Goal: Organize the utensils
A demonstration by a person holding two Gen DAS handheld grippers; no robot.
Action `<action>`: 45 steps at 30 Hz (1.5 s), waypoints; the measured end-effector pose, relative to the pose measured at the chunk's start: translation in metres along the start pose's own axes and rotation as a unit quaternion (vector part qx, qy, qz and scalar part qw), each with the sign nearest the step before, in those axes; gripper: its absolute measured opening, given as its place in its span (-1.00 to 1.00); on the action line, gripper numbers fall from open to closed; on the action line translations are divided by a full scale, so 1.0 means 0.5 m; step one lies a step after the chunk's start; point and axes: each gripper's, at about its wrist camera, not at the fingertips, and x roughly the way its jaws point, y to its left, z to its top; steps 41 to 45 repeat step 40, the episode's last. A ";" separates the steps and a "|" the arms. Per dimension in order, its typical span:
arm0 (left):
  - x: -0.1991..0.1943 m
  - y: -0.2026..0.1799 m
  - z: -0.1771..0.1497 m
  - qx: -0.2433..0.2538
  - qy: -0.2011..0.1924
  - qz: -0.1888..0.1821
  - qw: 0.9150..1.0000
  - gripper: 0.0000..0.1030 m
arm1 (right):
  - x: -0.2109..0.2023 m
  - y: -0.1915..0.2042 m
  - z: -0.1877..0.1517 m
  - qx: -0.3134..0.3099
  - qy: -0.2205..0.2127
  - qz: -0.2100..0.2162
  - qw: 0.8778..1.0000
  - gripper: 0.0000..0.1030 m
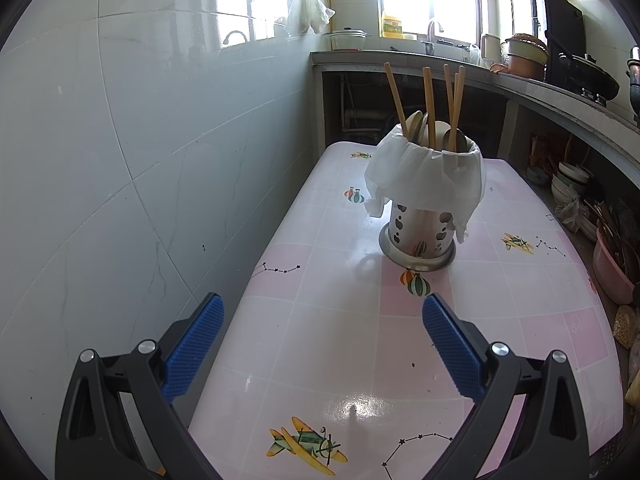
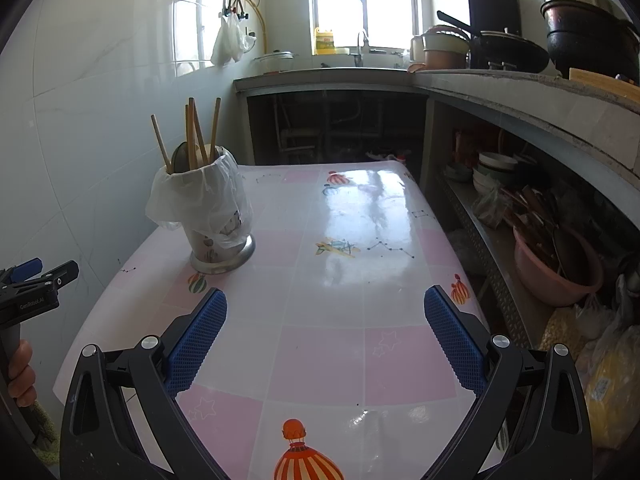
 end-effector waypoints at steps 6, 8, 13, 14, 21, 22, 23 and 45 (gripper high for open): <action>0.000 0.001 0.000 0.000 0.000 -0.001 1.000 0.89 | 0.000 -0.001 0.000 0.000 0.000 0.000 1.000 0.85; 0.000 0.000 0.000 0.001 0.000 0.000 1.000 0.89 | 0.000 -0.001 0.000 0.000 0.000 0.000 1.000 0.85; 0.000 0.000 0.000 0.000 0.000 0.000 1.000 0.89 | 0.000 -0.001 -0.001 0.001 0.000 0.000 1.000 0.85; 0.000 0.001 0.000 0.000 0.000 0.000 1.000 0.89 | 0.000 -0.001 -0.001 0.001 0.000 0.000 1.000 0.85; 0.000 0.000 0.000 0.000 0.000 0.000 1.000 0.89 | 0.000 -0.003 0.000 0.000 0.000 0.001 1.000 0.85; 0.000 0.000 0.000 0.001 0.000 0.000 1.000 0.89 | 0.000 -0.003 0.000 0.000 0.000 0.001 1.000 0.85; 0.000 0.000 0.000 0.001 0.000 0.000 1.000 0.89 | 0.000 -0.003 0.000 0.000 0.000 0.001 1.000 0.85; 0.002 0.001 -0.003 0.001 0.001 -0.003 1.000 0.89 | -0.001 0.000 -0.005 -0.001 0.000 0.002 1.000 0.85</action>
